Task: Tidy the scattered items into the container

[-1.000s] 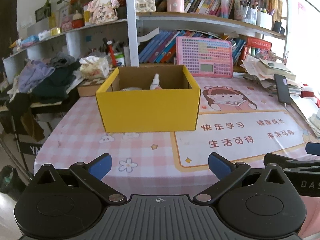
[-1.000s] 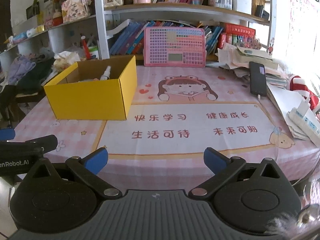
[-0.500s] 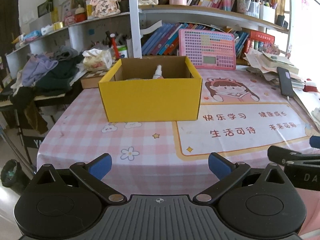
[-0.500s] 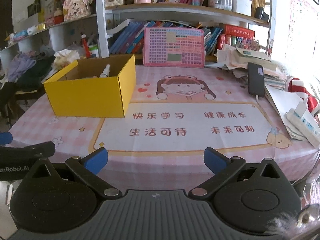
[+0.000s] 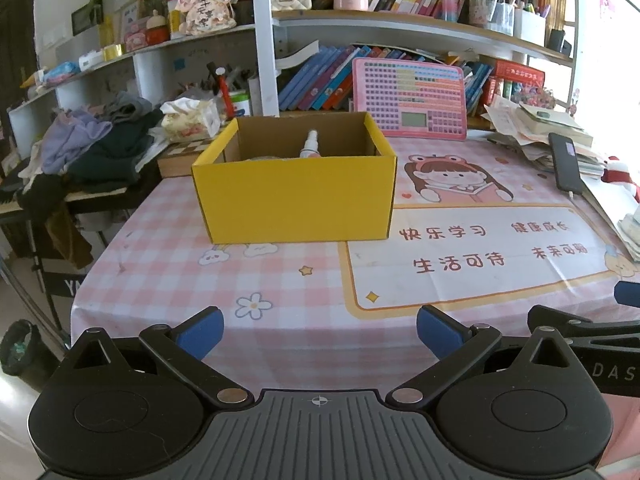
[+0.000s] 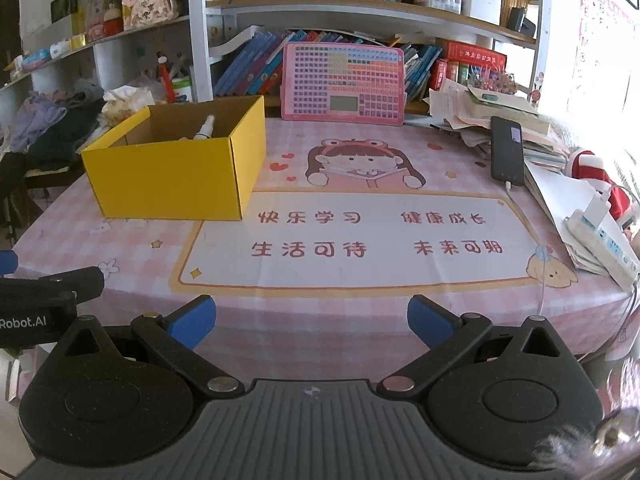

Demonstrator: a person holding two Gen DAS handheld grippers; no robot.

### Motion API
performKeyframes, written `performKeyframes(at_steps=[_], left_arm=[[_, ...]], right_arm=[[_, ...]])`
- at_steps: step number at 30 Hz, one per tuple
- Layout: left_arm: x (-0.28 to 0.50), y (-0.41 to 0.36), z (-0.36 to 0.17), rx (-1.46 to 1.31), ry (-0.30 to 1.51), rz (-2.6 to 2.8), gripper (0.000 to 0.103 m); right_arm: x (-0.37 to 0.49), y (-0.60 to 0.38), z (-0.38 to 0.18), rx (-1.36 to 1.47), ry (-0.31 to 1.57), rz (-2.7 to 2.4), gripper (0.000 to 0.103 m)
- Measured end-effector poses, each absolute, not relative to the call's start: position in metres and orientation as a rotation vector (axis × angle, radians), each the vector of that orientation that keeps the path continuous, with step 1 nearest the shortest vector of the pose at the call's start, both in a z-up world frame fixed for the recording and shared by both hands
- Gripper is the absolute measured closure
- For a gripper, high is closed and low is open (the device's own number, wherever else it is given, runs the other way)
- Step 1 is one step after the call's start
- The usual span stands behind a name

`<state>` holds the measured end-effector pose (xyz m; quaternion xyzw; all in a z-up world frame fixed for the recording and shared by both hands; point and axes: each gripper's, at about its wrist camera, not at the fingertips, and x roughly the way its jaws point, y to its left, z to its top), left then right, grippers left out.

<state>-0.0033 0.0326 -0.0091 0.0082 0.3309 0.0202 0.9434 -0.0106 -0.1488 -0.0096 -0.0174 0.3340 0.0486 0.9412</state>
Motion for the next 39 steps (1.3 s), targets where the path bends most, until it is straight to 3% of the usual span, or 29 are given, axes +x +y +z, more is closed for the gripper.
performKeyframes(at_steps=[39], left_arm=[[-0.0061, 0.0289, -0.0142, 0.023, 0.705, 0.009, 0.0]], right_arm=[[-0.0168, -0.1513, -0.0123, -0.025, 0.709, 0.078, 0.0]])
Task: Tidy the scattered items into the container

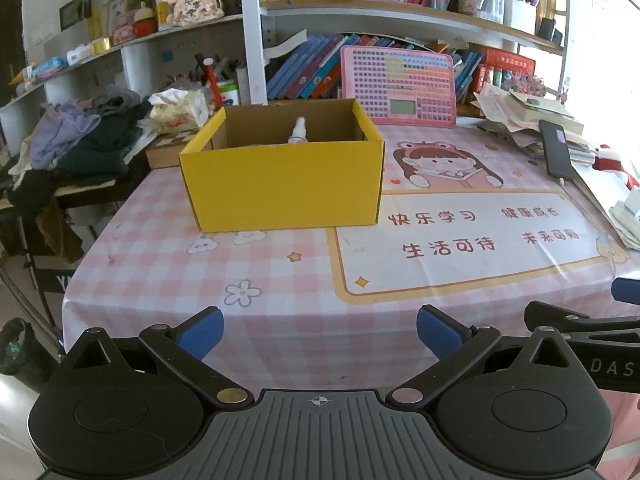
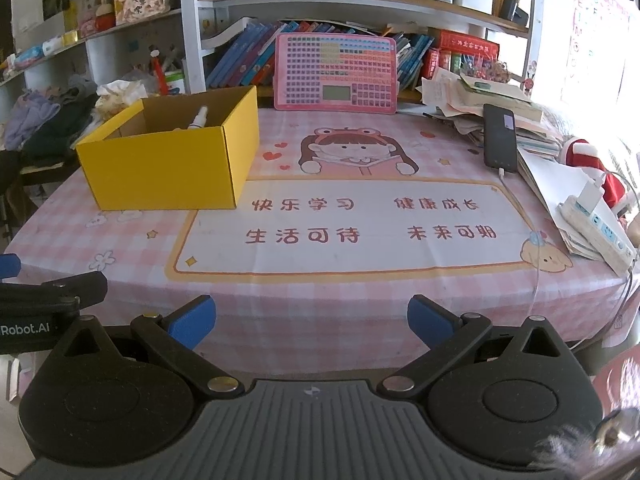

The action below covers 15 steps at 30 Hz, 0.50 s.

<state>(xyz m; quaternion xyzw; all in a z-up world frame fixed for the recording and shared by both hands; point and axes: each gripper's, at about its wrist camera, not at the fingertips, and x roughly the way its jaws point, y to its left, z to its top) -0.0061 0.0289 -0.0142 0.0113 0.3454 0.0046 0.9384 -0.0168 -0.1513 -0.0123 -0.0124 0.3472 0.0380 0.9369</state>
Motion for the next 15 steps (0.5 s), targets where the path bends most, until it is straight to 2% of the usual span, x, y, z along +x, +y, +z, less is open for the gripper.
performKeyframes(at_steps=[15], left_arm=[[-0.0075, 0.0269, -0.0111, 0.03, 0.698, 0.013, 0.0]], right_arm=[[-0.0185, -0.1533, -0.0113, -0.025, 0.701, 0.082, 0.0]])
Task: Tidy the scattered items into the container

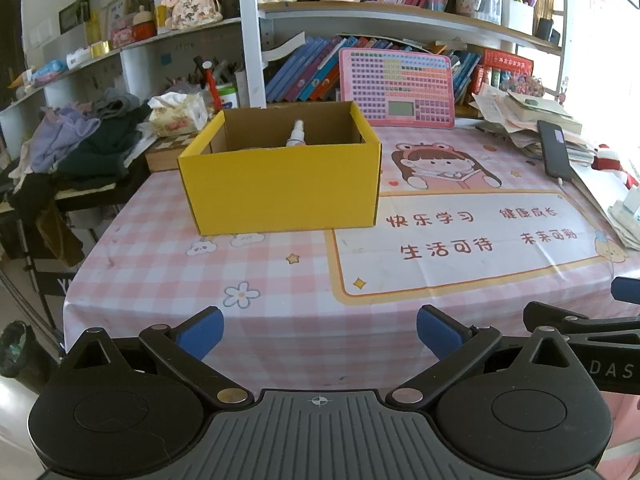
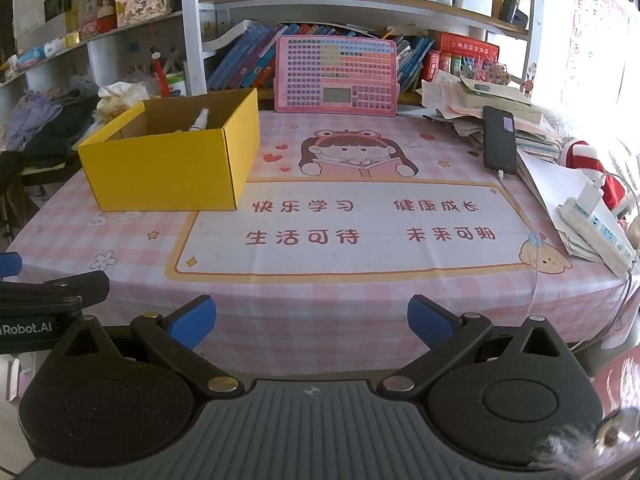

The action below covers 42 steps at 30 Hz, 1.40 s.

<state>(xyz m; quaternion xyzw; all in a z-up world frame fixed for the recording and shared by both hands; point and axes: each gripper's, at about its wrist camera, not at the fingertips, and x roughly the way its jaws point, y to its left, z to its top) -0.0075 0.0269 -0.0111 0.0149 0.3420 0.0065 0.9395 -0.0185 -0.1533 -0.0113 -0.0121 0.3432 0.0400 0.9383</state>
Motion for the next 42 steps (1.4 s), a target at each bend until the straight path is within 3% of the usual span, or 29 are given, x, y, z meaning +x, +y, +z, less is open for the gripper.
performKeyframes(at_steps=[42], left_arm=[[0.0006, 0.0332, -0.0166, 0.0, 0.729, 0.001, 0.0]], right_arm=[[-0.0115, -0.1479, -0.0153, -0.035, 0.728, 0.074, 0.0]])
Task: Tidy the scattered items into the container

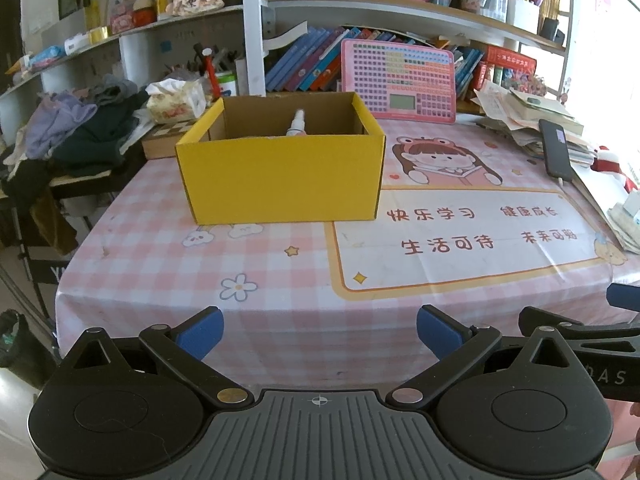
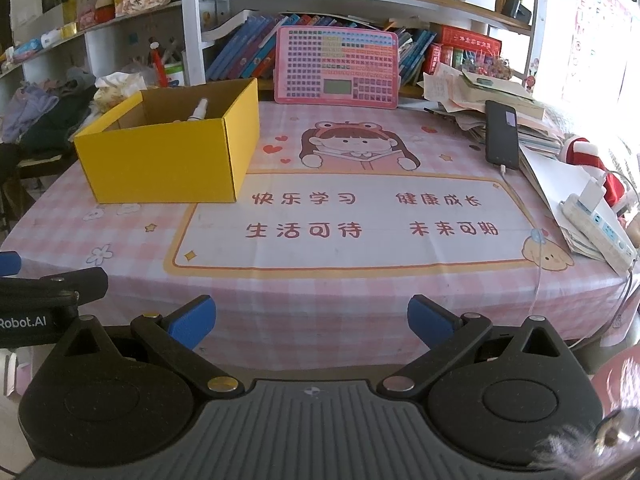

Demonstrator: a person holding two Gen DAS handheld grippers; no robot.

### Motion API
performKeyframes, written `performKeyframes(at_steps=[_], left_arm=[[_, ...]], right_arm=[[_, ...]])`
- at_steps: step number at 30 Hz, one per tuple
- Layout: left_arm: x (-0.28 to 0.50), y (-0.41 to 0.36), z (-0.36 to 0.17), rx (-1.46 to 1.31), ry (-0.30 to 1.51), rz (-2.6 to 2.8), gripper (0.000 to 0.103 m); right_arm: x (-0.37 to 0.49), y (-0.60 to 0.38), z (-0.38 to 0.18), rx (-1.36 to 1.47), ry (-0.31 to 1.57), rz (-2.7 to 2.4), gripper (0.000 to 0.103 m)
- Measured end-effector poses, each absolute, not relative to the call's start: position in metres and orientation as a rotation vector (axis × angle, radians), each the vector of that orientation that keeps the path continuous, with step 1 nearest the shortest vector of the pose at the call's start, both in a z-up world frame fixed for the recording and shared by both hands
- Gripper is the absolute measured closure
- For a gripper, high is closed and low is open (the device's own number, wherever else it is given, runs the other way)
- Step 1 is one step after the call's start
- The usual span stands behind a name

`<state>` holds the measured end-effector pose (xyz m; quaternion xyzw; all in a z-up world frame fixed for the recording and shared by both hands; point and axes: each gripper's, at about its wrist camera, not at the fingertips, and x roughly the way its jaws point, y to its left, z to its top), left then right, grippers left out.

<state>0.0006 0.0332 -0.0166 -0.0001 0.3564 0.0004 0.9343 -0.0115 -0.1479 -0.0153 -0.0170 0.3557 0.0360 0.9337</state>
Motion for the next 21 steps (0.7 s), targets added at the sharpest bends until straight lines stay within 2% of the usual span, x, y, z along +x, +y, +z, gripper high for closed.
performKeyframes(at_steps=[21], left_arm=[[0.0095, 0.0395, -0.0226, -0.013, 0.764, -0.001, 0.0]], right_arm=[[-0.0048, -0.1411, -0.0167, -0.039, 0.737, 0.069, 0.0]])
